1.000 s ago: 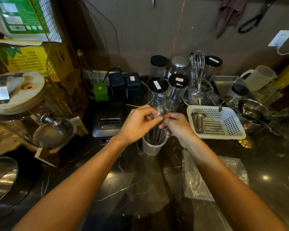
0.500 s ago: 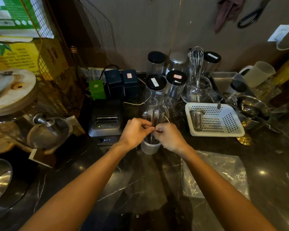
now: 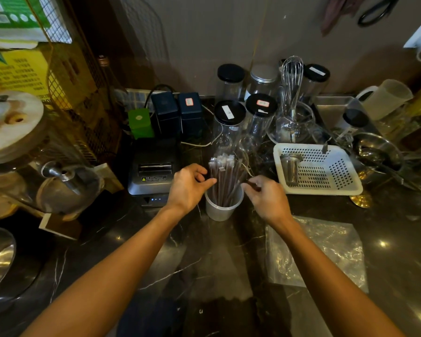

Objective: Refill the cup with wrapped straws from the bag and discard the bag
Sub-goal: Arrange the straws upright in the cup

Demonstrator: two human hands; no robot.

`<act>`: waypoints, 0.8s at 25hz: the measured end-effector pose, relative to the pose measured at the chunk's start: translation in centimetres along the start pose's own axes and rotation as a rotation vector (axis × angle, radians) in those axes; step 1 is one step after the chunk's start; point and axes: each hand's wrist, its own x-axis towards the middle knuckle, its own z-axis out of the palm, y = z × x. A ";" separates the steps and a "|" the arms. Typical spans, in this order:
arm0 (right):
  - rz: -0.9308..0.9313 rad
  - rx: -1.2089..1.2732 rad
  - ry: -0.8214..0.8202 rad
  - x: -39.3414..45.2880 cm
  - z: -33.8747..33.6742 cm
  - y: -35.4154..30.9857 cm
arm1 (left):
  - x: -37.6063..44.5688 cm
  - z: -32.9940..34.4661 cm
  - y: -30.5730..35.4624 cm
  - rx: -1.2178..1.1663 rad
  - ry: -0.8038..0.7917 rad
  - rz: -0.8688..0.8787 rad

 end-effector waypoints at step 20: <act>-0.277 -0.205 -0.083 3.8 0.1 -1.5 | 1.6 0.1 0.8 0.059 -0.105 0.065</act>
